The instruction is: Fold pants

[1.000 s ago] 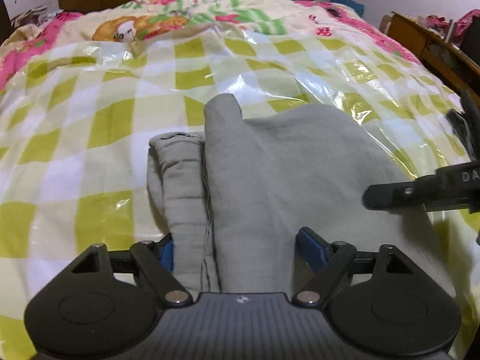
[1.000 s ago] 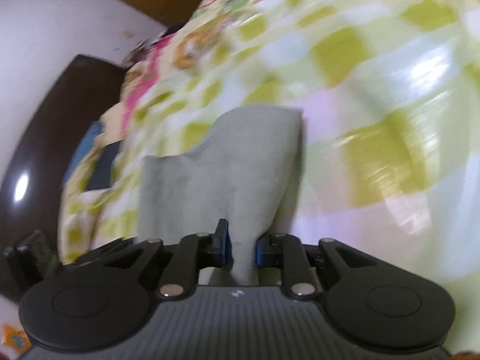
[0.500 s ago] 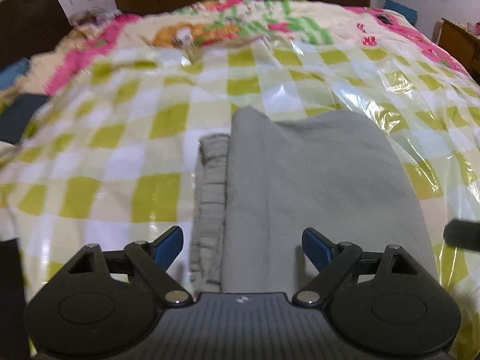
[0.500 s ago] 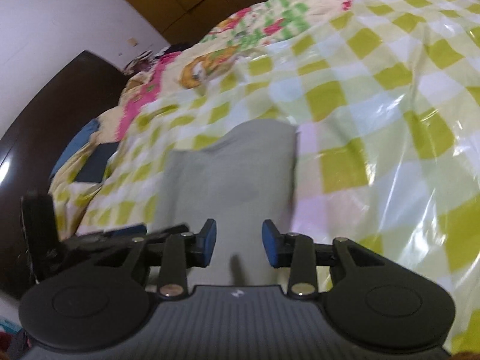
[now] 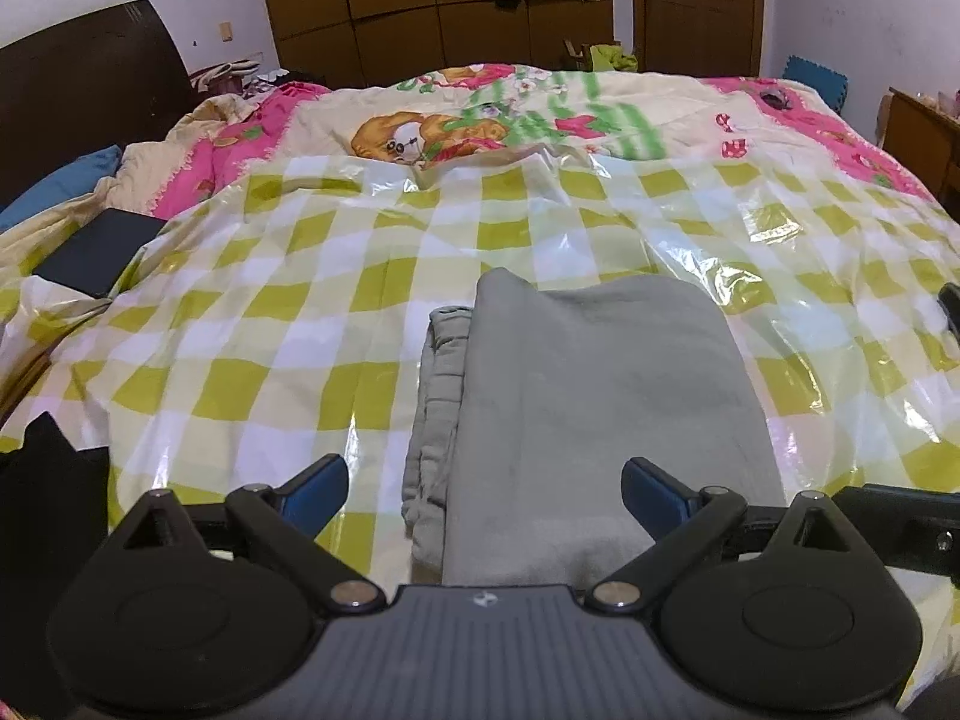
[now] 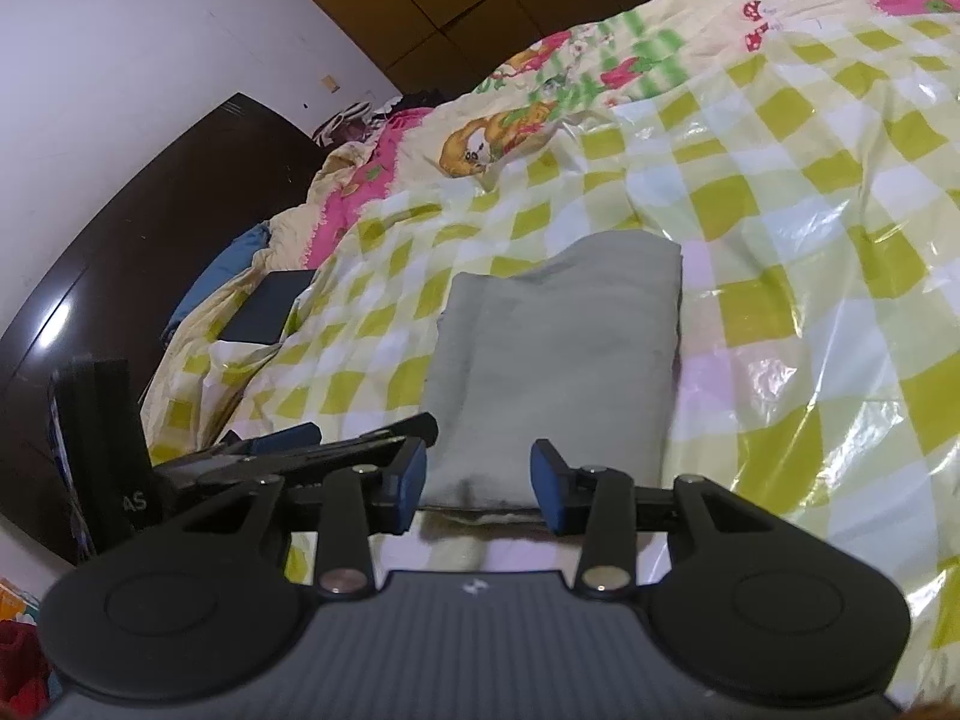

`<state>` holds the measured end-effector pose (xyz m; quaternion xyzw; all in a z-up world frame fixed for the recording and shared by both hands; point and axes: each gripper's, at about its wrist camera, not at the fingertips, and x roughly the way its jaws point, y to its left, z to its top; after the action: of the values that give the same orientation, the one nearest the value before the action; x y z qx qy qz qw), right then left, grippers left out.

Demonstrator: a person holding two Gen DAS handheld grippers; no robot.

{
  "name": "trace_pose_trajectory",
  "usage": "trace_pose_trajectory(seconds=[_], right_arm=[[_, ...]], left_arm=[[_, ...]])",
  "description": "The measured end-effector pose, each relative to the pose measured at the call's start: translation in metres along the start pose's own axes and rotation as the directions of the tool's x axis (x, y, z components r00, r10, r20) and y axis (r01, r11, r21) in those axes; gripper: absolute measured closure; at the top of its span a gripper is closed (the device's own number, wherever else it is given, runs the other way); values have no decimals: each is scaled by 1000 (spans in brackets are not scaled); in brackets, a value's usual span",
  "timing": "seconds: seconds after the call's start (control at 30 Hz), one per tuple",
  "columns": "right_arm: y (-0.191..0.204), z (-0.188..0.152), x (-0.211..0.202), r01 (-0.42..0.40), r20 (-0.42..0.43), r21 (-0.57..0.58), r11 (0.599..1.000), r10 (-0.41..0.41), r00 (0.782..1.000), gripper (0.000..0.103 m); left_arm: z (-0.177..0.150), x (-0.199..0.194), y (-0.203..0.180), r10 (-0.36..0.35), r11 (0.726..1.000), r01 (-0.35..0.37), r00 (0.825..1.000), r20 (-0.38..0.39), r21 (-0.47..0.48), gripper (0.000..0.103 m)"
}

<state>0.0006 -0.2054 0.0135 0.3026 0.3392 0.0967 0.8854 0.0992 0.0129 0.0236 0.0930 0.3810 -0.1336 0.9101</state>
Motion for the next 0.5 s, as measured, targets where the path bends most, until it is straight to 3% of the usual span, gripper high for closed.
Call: trace_pose_trajectory(seconds=[0.2, 0.5], right_arm=[[8, -7, -4, 4, -9, -14, 1000, -4, 1000, 62], [17, -11, -9, 6, -12, -30, 1000, -7, 1000, 62]], left_arm=[[-3, -19, 3, -38, 999, 39, 999, 34, -22, 0], [-9, -32, 2, 17, 1000, -17, 999, 43, 2, 0]])
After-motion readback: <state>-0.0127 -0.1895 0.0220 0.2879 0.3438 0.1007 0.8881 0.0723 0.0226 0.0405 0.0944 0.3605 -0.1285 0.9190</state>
